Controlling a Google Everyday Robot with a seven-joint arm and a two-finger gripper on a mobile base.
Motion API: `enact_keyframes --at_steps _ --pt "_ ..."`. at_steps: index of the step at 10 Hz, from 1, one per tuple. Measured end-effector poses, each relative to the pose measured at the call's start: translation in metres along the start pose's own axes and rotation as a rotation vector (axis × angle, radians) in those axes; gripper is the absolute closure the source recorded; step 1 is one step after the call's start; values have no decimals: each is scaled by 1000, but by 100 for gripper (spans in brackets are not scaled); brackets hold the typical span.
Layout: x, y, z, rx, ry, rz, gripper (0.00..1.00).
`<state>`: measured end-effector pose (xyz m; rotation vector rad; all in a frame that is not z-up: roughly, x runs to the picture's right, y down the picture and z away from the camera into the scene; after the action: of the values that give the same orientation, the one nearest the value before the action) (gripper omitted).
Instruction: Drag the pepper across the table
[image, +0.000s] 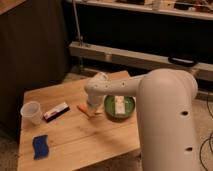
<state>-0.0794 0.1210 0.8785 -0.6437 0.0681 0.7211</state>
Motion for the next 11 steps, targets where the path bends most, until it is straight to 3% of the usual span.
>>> enact_keyframes --at_steps 11 --pt "-24 -17 10 17 37 -1 97"
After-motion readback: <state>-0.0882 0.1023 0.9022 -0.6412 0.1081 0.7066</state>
